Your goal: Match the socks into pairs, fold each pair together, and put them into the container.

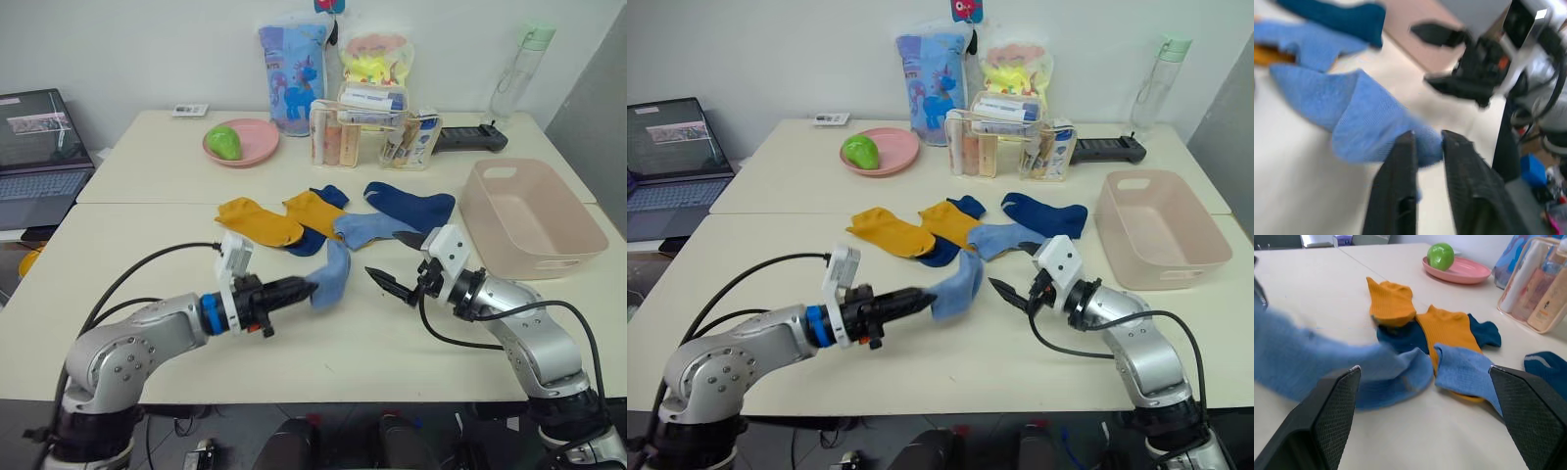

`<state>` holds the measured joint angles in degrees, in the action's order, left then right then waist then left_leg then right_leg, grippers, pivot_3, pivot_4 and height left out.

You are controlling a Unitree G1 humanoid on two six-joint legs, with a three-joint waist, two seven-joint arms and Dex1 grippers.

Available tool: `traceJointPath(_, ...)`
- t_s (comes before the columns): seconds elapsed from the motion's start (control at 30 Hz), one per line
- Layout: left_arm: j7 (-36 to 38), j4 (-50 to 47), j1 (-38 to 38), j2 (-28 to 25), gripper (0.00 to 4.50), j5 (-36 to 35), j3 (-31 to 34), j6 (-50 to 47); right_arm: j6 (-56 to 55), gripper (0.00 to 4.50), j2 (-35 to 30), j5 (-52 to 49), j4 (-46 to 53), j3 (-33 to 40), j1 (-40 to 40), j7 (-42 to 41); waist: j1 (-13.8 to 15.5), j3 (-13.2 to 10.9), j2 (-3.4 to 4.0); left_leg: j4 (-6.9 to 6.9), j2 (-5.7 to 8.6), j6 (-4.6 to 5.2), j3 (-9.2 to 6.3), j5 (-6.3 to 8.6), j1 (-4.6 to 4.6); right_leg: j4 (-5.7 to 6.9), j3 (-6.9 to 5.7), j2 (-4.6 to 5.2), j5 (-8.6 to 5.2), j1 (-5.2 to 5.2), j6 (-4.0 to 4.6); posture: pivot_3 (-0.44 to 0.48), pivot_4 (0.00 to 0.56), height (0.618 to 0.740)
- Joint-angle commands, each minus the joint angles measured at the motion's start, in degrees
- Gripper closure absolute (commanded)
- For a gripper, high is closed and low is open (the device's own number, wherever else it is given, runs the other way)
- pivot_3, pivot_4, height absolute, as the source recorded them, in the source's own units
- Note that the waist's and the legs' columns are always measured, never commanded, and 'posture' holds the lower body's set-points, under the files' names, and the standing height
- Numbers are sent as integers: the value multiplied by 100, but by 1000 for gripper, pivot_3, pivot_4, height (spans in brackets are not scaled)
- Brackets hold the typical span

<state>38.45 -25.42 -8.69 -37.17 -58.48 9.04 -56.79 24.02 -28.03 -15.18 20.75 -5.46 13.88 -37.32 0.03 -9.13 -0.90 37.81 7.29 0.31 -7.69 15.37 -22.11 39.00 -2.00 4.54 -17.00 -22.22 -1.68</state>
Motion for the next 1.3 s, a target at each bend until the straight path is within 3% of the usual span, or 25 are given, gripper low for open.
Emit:
traceJointPath(0.03,355,-92,16,-367,2304,-42,407,191,-164,0,-18,-14,194,157,-55,34,3,0,0,0,0,0,0,0,0,0,0,0,0,0,0,0,150,740)
traceJointPath(0.17,799,150,78,-792,976,240,441,405,-194,0,-7,4,167,121,-71,32,1,-3,5,-5,0,1,1,1,0,-3,1,0,-2,-2,2,0,150,740)
traceJointPath(0.27,773,413,-157,-696,21,909,13,875,-240,0,6,26,96,106,-57,10,5,-3,5,-5,0,1,0,1,0,-3,0,1,-1,-1,2,0,150,740)
traceJointPath(0.5,482,1184,-907,242,21,1830,-829,1442,-309,0,18,44,16,73,-21,-31,39,-5,2,-3,3,2,0,1,-2,-5,0,2,0,1,0,0,150,740)
traceJointPath(0.63,417,1964,-1349,555,21,2829,-1612,1888,-322,0,-43,46,81,132,-109,-21,33,-4,3,-4,1,1,0,0,-1,-2,-2,1,0,0,0,0,150,740)
traceJointPath(0.77,623,2184,-1374,607,913,2949,-1681,1878,-292,0,-50,40,171,168,-197,51,-5,-5,3,-5,1,1,1,1,-2,-1,-1,1,0,-3,0,0,150,740)
traceJointPath(1.13,1101,1923,-1075,339,4491,2861,-1464,1614,-205,0,-64,25,337,201,-297,176,-2,-5,3,-1,1,1,-2,1,-2,-1,-2,0,0,-1,0,0,150,740)
traceJointPath(1.3,1002,1929,-744,45,4491,2862,-975,1492,-206,0,-35,39,275,140,-242,153,-17,-5,3,-4,-1,1,-2,1,-1,-1,-2,-1,0,-3,0,0,150,740)
